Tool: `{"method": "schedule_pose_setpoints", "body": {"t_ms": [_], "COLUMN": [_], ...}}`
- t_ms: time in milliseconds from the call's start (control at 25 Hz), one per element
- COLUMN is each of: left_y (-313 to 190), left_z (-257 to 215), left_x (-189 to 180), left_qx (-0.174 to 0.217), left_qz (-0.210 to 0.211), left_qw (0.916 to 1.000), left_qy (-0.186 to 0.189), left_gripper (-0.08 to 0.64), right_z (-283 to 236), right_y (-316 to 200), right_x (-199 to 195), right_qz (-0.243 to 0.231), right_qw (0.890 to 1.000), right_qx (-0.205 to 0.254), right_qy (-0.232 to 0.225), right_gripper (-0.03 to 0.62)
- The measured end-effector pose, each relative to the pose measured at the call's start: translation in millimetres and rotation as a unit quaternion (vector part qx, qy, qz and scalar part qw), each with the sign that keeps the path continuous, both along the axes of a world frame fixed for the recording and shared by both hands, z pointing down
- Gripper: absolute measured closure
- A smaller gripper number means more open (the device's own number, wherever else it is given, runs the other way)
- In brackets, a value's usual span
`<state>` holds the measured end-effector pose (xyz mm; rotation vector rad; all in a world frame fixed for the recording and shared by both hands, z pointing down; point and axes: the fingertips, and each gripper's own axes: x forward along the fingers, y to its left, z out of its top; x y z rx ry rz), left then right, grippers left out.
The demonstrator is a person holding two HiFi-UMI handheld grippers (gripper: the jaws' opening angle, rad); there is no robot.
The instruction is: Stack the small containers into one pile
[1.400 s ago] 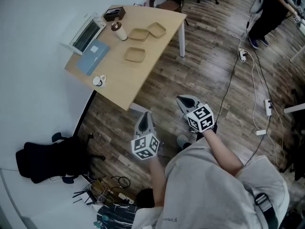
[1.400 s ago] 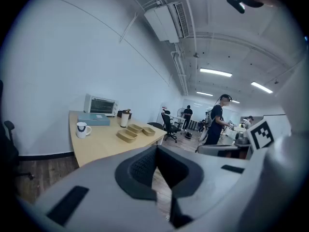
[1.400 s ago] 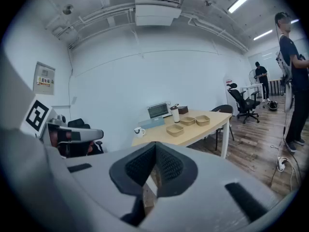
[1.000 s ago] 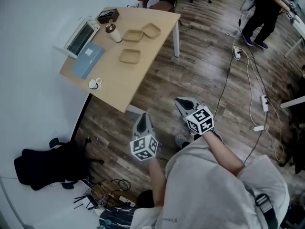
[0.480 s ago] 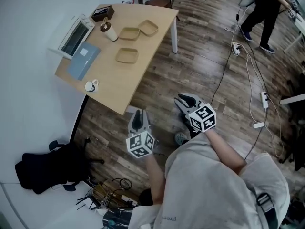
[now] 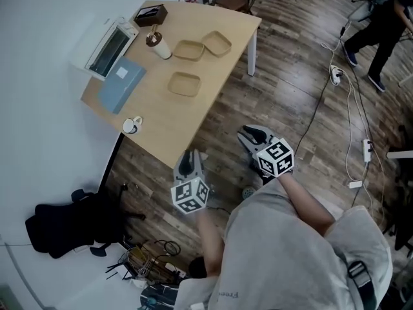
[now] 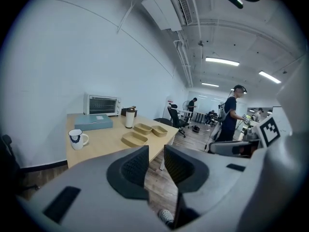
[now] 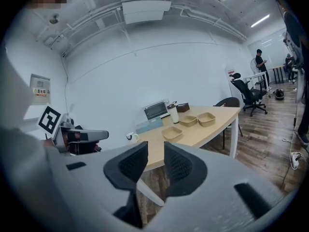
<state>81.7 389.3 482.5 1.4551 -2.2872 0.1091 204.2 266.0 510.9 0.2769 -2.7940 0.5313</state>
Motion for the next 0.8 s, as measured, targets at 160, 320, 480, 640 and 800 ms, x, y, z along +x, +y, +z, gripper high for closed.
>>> {"method": "schedule_pose_setpoints", "body": {"t_ms": [160,320,480,640,800], "left_y": [-37,-65,-88,-105,-119], "left_z": [-3,-9,-15,-16,-15], "left_x": [-22,-40,-60,-71,-79], "left_qx": [-0.002,-0.005,-0.007,-0.01,-0.015], "left_qz": [-0.009,-0.023,-0.041,-0.06,-0.077], "left_qw": [0.9999,0.9997,0.999,0.9979,0.9966], "left_qy": [-0.005,-0.011,-0.015,-0.022,-0.026], "left_gripper": [0.468,0.479,0.479,0.479,0.479], "right_z": [-2,0,2,4,8], "right_y": [-46,-81,-107,-131,-148], "right_x": [-23,-43,-64,-79,-89], "right_qz": [-0.007,-0.016,-0.036,-0.05,-0.066], "right_qw": [1.0,1.0,0.999,0.998,0.997], "right_qx": [-0.006,-0.013,-0.016,-0.025,-0.034], "right_qy": [-0.006,-0.005,-0.005,-0.011,-0.012], "right_gripper": [0.485,0.485,0.483,0.483,0.483]}}
